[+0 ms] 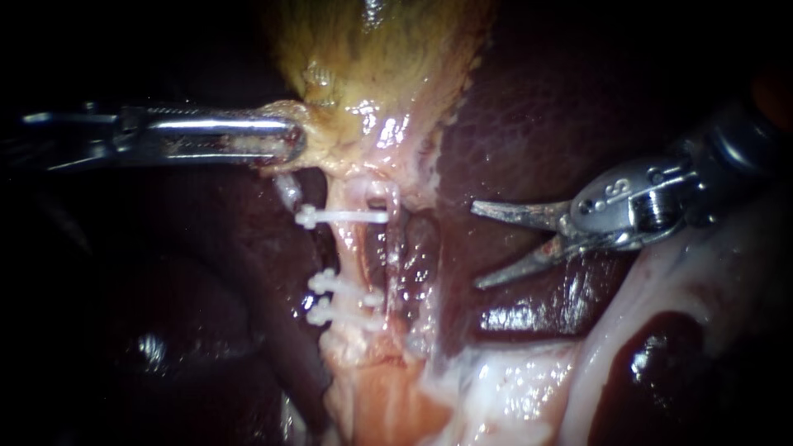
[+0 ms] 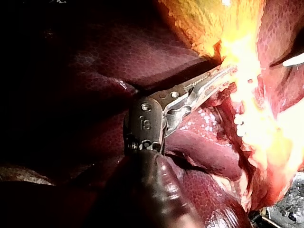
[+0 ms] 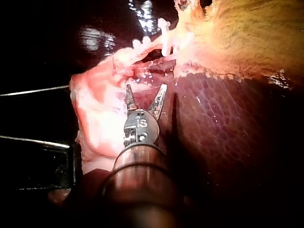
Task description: Go to the cutting position left tube
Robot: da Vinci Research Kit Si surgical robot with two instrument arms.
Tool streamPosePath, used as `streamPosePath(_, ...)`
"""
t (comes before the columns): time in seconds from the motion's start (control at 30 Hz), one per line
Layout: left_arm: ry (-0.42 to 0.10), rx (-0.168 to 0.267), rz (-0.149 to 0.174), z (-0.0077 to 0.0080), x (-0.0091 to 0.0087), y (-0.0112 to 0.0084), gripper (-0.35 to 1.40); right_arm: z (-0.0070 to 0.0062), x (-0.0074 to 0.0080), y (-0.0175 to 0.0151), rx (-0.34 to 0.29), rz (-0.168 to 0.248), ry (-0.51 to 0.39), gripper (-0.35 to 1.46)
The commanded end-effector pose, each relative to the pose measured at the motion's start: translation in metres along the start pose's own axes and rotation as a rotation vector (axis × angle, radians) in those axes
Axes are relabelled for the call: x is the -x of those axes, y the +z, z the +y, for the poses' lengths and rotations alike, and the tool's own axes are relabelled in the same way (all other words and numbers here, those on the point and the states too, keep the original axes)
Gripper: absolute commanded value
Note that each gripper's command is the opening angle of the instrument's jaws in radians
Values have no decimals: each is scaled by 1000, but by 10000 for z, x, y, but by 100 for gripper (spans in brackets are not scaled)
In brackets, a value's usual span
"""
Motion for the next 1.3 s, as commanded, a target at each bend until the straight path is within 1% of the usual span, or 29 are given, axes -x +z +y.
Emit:
streamPosePath(0.03, -1, 4, -1, 3, -3, -6, -35, 0, 0, 1, -3, 2, 0, 141)
streamPosePath(0.17, -9, 18, -8, 10, -17, -28, -35, 0, -1, 1, -9, 3, 0, 141)
streamPosePath(0.2, -12, 15, -4, 13, -20, -34, -35, 0, -1, 2, -9, 3, 0, 141)
streamPosePath(0.37, -18, 17, 10, 21, -27, -49, -35, 0, -4, 5, -20, 11, 2, 141)
streamPosePath(0.5, -18, 18, 9, 21, -28, -50, -35, -1, -12, 12, -61, 38, 5, 141)
streamPosePath(0.53, -18, 18, 9, 21, -28, -50, -35, -2, -15, 14, -83, 48, 11, 141)
streamPosePath(0.57, -18, 18, 9, 21, -28, -50, -35, -3, -18, 18, -117, 61, 28, 141)
streamPosePath(0.6, -18, 18, 9, 21, -28, -50, -35, -4, -22, 20, -129, 66, 38, 141)
streamPosePath(0.77, -18, 17, 10, 21, -27, -50, -35, -12, -38, 40, -169, 85, 70, 140)
streamPosePath(0.93, -18, 17, 10, 21, -27, -49, -35, -17, -47, 64, -209, 104, 105, 140)
streamPosePath(1.1, -17, 17, 10, 21, -26, -49, -35, -18, -48, 87, -238, 105, 125, 140)
streamPosePath(1.3, -17, 16, 10, 21, -26, -49, -35, -12, -36, 110, -274, 100, 150, 140)
